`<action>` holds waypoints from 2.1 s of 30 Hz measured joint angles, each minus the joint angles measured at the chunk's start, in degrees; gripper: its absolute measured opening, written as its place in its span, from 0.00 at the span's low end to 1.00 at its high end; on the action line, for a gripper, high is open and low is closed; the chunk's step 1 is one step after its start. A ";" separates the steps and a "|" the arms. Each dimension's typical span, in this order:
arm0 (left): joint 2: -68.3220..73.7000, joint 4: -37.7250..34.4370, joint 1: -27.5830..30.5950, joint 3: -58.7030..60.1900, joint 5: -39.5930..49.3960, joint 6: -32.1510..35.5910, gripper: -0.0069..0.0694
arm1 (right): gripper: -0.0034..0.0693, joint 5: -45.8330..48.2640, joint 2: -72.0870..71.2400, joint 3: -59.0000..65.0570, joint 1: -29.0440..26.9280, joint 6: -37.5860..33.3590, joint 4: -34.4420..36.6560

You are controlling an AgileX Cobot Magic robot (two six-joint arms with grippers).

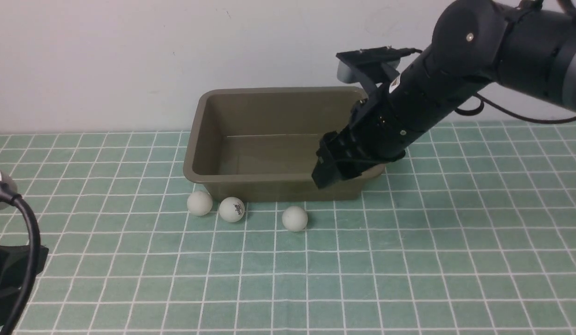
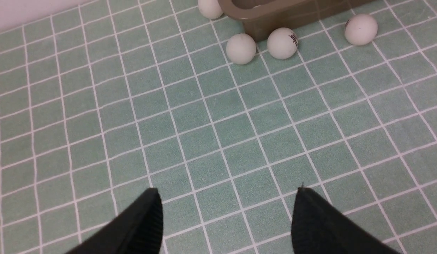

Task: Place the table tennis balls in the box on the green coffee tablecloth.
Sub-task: 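Reach for and grasp a ping pong ball on the table beside the basket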

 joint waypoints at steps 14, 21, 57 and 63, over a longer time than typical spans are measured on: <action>0.00 0.00 0.00 0.00 -0.35 1.06 0.67 | 0.57 -5.64 -1.97 17.17 1.27 -4.71 7.30; 0.00 0.00 0.00 0.00 -0.35 1.06 0.67 | 0.57 -31.28 -0.80 27.46 6.42 -7.89 11.94; 0.00 0.11 0.00 0.00 -0.56 1.01 0.67 | 0.53 -61.50 9.37 28.62 11.06 -8.45 14.69; 0.00 0.11 0.00 0.00 -0.59 1.01 0.67 | 0.54 -61.92 9.37 28.62 14.76 -8.45 14.34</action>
